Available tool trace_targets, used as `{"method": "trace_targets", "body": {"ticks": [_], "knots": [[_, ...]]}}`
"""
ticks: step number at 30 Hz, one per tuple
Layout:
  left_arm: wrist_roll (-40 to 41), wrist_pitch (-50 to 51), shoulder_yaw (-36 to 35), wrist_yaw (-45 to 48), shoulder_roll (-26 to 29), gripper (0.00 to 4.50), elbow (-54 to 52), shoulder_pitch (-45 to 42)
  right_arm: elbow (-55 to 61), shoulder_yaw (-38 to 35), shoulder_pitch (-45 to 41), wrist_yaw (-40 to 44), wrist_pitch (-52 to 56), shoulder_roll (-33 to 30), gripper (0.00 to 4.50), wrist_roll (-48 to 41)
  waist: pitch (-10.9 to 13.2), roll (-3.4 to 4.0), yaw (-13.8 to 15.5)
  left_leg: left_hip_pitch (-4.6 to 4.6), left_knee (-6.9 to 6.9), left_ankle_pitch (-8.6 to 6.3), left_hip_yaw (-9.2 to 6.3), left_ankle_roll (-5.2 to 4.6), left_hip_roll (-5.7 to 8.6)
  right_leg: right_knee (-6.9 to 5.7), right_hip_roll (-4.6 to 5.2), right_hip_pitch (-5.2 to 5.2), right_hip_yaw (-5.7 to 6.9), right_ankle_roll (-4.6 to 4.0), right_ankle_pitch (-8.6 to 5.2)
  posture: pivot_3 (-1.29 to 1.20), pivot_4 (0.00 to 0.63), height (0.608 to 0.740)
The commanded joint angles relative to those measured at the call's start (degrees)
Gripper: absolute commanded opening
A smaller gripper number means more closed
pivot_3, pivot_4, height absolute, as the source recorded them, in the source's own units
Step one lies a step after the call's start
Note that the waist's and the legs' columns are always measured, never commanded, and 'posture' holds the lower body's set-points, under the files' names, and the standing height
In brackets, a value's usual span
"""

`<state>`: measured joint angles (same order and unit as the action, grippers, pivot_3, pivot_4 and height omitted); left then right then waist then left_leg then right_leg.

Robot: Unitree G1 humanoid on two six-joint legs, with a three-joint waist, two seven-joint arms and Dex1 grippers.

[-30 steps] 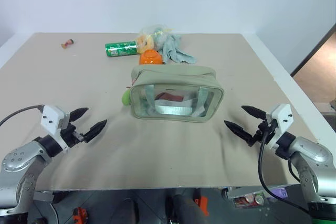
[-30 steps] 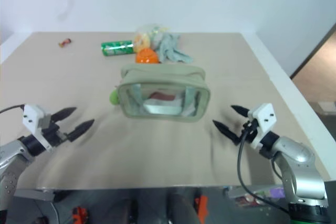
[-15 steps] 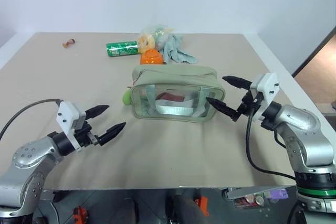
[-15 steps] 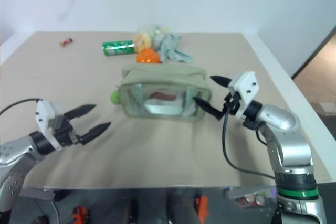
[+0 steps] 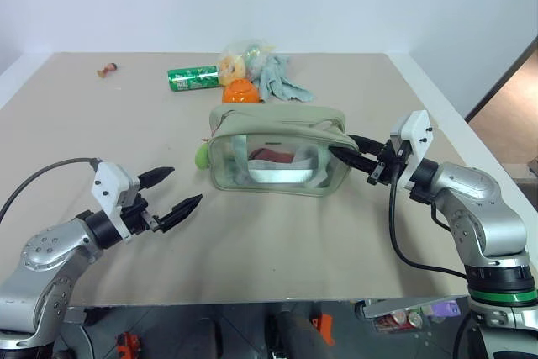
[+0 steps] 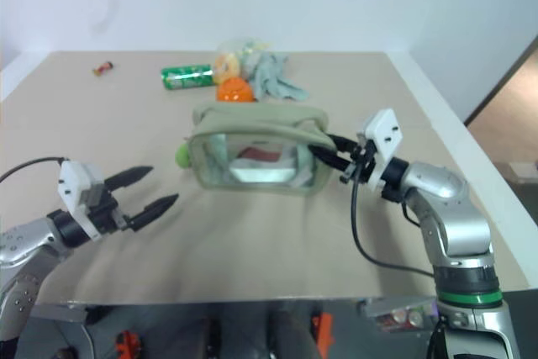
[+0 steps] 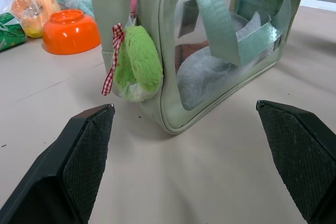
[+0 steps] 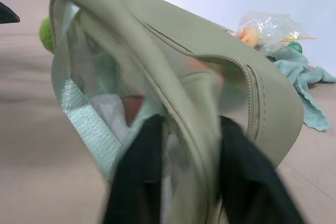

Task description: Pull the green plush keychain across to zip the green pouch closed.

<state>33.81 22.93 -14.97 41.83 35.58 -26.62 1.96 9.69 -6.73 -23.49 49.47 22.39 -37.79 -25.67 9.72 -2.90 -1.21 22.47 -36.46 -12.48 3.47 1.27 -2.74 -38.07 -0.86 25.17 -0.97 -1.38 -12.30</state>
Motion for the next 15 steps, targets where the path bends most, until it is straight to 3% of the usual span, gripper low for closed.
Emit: {"method": "trace_targets", "body": {"ticks": [1,15], "knots": [[-0.2,-1.0,-1.0,0.5,0.8,4.50,-0.2,-0.5,0.9,-1.5,-0.3,1.1,-0.9,-0.8,0.06,-1.1,0.0,0.00,0.0,0.00,0.00,0.00,0.00,0.00,0.00,0.00,0.00,0.00,0.00,0.00,0.00,0.00,0.150,0.740],[3.6,0.5,-5.3,2.6,2.6,4.50,5.0,-3.8,-3.9,2.1,-7.3,14.0,-6.1,0.1,0.06,-2.6,0.0,0.02,-0.2,-0.01,0.00,0.00,0.02,0.00,-0.02,0.00,-0.13,0.03,0.00,-0.02,0.01,0.00,0.150,0.740]]}}
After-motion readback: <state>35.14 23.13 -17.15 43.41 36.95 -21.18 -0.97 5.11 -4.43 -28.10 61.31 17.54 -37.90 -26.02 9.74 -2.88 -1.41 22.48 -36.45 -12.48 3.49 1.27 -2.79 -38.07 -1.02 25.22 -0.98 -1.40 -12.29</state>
